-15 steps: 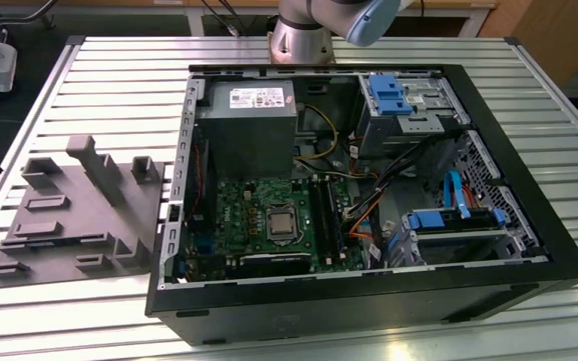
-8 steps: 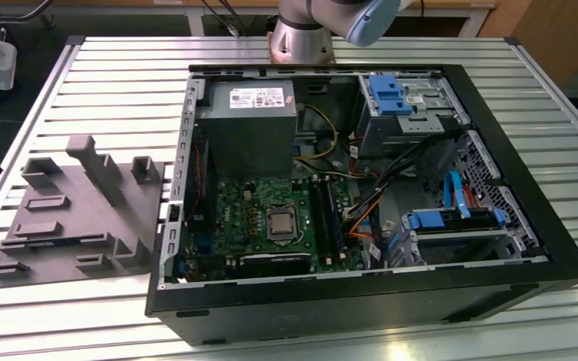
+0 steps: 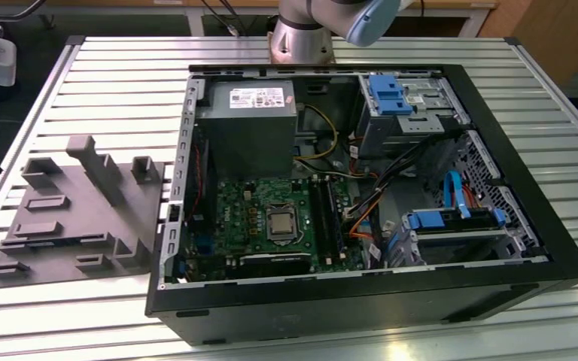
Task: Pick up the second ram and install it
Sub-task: 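Pick up the second ram and move it above second insertion slot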
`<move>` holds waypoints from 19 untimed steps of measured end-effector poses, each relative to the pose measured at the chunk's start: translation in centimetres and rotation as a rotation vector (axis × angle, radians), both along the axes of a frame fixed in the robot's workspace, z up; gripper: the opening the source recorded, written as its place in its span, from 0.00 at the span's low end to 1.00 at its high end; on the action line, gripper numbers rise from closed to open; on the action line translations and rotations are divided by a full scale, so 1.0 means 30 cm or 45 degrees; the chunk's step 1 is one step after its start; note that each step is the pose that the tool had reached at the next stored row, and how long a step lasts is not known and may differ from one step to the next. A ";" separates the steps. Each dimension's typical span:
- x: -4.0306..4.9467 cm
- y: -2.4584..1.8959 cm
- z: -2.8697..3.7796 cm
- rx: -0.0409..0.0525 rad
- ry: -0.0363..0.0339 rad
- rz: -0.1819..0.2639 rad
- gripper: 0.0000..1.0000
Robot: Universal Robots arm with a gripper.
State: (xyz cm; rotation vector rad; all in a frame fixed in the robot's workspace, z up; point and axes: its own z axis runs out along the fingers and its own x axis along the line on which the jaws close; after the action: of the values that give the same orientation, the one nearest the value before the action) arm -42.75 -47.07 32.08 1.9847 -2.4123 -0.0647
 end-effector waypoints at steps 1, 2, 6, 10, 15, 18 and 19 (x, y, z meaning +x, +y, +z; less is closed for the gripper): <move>0.000 0.000 0.000 0.000 0.0001 0.010 0.11; 0.000 0.000 0.000 0.000 0.0001 0.019 0.11; 0.000 0.000 -0.001 0.000 0.0002 0.053 0.11; 0.000 0.000 -0.001 0.000 0.0001 0.073 0.11; 0.000 0.000 -0.002 0.000 0.0001 0.073 0.11; 0.000 0.000 -0.007 0.000 0.0001 0.073 0.11; 0.000 0.000 -0.010 0.000 0.0000 0.073 0.11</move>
State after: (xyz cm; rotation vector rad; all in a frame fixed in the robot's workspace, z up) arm -42.75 -47.07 31.79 2.0523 -2.3535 -0.0639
